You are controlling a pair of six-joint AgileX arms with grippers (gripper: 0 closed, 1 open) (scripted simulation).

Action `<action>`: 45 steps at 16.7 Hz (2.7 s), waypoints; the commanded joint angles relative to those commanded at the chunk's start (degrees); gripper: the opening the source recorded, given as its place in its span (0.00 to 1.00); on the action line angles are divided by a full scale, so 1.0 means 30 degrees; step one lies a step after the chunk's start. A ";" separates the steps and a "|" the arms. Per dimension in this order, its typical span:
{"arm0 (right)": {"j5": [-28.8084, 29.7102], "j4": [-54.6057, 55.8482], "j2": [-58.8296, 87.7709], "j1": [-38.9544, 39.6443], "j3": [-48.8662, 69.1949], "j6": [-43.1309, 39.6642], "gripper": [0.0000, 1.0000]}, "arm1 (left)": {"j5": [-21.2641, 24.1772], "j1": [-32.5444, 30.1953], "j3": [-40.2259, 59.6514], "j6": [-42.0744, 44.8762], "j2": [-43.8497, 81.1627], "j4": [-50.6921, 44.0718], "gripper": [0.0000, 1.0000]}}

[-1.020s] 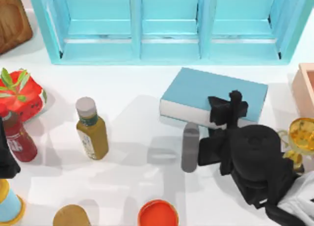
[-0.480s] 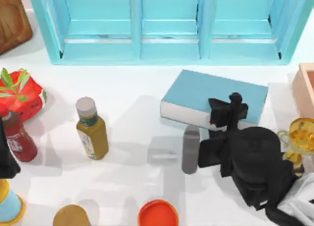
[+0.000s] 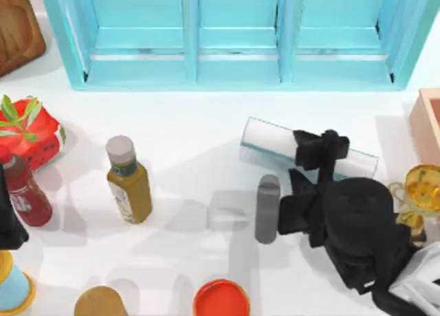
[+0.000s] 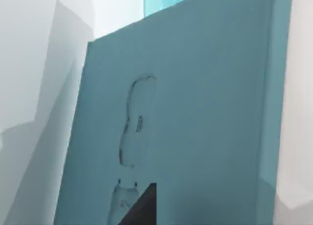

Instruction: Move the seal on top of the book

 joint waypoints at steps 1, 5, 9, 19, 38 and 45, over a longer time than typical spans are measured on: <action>0.0000 0.0000 0.0000 0.0000 0.0000 0.0000 0.98 | 0.0000 0.0000 0.0000 0.0000 0.0000 0.0000 1.00; 0.0000 0.0000 0.0000 0.0000 0.0000 0.0000 1.00 | 0.0000 0.0000 0.0000 0.0000 0.0000 0.0000 1.00; 0.0000 0.0000 0.0000 0.0000 0.0000 0.0000 1.00 | 0.0000 0.0000 0.0000 0.0000 0.0000 0.0000 1.00; 0.5504 -0.1269 -0.3475 0.3052 -0.1317 0.3955 1.00 | 0.0000 0.0000 0.0000 0.0000 0.0000 0.0000 1.00; 0.9830 -1.0260 -0.7220 1.0387 -0.2413 0.8222 1.00 | 0.0000 0.0000 0.0000 0.0000 0.0000 0.0000 1.00; 0.5818 -1.9537 -0.7192 0.2317 0.6398 1.3197 1.00 | 0.0000 0.0000 0.0000 0.0000 0.0000 0.0000 1.00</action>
